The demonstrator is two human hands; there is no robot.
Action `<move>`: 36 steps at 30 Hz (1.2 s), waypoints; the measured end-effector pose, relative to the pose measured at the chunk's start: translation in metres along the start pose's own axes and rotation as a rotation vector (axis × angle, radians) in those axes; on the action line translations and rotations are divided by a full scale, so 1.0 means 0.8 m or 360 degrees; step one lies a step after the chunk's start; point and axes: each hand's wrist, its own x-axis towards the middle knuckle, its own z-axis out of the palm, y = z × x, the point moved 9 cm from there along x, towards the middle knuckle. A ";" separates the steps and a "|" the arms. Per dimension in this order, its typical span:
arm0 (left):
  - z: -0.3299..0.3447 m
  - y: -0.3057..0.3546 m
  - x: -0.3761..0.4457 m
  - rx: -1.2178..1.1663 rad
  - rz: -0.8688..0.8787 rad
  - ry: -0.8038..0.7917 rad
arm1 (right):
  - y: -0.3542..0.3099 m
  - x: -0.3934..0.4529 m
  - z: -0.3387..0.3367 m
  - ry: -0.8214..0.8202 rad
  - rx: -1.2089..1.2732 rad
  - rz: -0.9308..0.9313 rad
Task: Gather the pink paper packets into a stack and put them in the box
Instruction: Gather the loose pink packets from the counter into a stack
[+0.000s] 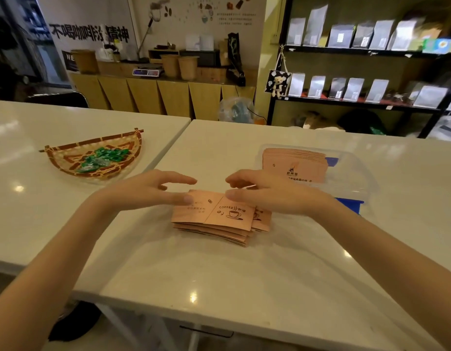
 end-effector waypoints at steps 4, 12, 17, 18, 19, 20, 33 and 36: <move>0.006 -0.004 0.015 0.0161 -0.0134 -0.0285 | 0.012 0.013 0.010 -0.0229 -0.0067 0.0182; 0.019 -0.007 0.030 0.0212 -0.0338 -0.0428 | 0.027 0.015 0.022 -0.0315 -0.0191 0.0255; 0.017 -0.010 0.035 0.0225 -0.0362 -0.0379 | 0.030 0.013 0.027 -0.0329 -0.0135 0.0262; 0.017 -0.010 0.034 0.0224 -0.0363 -0.0366 | 0.030 0.012 0.027 -0.0322 -0.0134 0.0263; 0.017 -0.010 0.033 0.0221 -0.0361 -0.0357 | 0.029 0.012 0.026 -0.0313 -0.0138 0.0261; 0.018 -0.009 0.032 0.0217 -0.0359 -0.0353 | 0.028 0.011 0.026 -0.0300 -0.0143 0.0251; 0.016 -0.004 0.006 -0.0013 -0.0127 -0.0055 | 0.010 -0.008 0.026 -0.0031 0.0071 0.0108; 0.017 0.011 0.001 -0.0109 -0.0016 0.0026 | 0.008 -0.018 0.017 0.0170 0.0150 0.0049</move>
